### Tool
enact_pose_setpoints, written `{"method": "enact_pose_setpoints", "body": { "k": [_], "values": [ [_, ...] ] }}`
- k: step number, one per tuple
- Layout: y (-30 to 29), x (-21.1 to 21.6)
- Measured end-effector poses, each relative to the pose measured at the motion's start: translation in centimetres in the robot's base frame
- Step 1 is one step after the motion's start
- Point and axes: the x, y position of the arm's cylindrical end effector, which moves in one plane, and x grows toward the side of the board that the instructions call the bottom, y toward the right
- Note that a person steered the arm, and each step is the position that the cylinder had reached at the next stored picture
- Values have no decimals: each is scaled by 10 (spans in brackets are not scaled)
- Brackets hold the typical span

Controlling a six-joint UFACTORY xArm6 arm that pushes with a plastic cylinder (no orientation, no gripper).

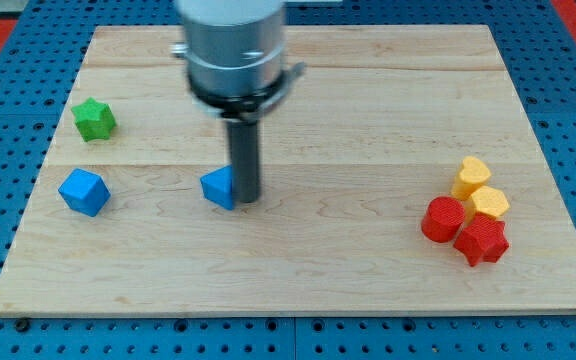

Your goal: Push the blue blocks into the green star

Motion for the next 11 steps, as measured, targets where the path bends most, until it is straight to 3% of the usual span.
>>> {"method": "enact_pose_setpoints", "body": {
  "k": [1,2,3,4,5,7,8,9,10,11],
  "values": [
    [-112,-36],
    [-90,-37],
    [-59,20],
    [-101,44],
    [-160,10],
    [-152,-43],
    [-119,-31],
    [-133,1],
    [-209,-5],
    [-204,-31]
  ]
}}
